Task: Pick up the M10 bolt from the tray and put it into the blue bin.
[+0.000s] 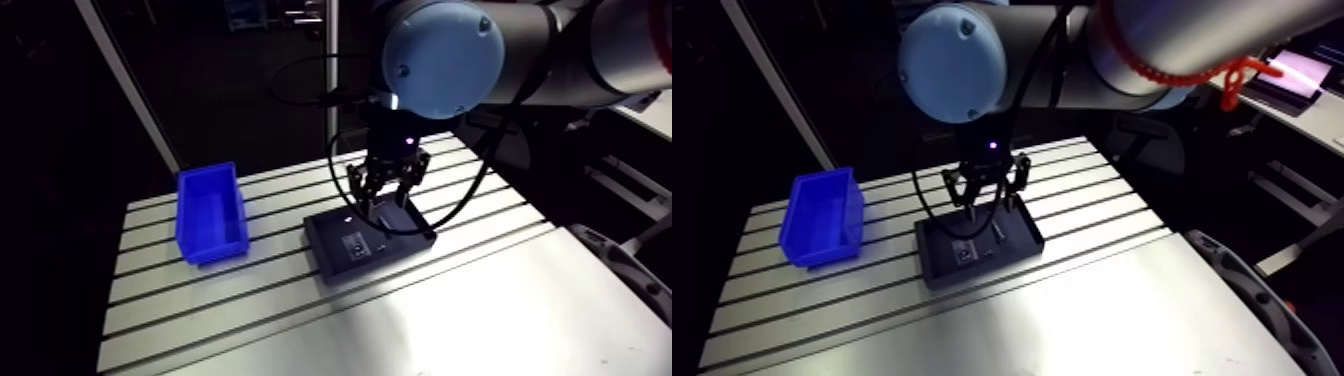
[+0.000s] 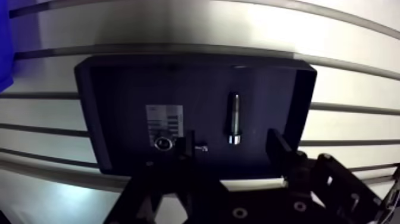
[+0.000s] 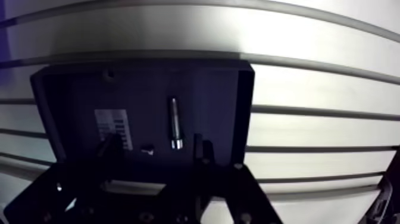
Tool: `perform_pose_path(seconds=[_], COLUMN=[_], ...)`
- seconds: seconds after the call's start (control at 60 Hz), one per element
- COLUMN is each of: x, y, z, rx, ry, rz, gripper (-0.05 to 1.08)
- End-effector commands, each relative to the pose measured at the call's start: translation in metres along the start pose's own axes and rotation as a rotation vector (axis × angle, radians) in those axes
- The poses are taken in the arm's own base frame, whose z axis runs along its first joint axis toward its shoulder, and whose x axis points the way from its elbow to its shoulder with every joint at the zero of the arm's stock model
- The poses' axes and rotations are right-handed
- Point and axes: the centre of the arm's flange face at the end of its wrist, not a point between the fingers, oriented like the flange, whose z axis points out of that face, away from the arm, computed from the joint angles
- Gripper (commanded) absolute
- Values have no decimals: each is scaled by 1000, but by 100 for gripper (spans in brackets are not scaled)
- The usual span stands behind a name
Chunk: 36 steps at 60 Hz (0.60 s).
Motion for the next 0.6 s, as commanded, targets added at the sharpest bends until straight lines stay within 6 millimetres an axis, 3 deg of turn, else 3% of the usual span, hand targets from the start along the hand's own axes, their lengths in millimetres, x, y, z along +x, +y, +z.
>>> perform_pose_path(seconds=[0.017,0.6], x=[0,2], y=[2,4], z=[10,23], rx=[-16,-8], ry=[-9,-28], rz=[-3,-9], gripper=[42,50])
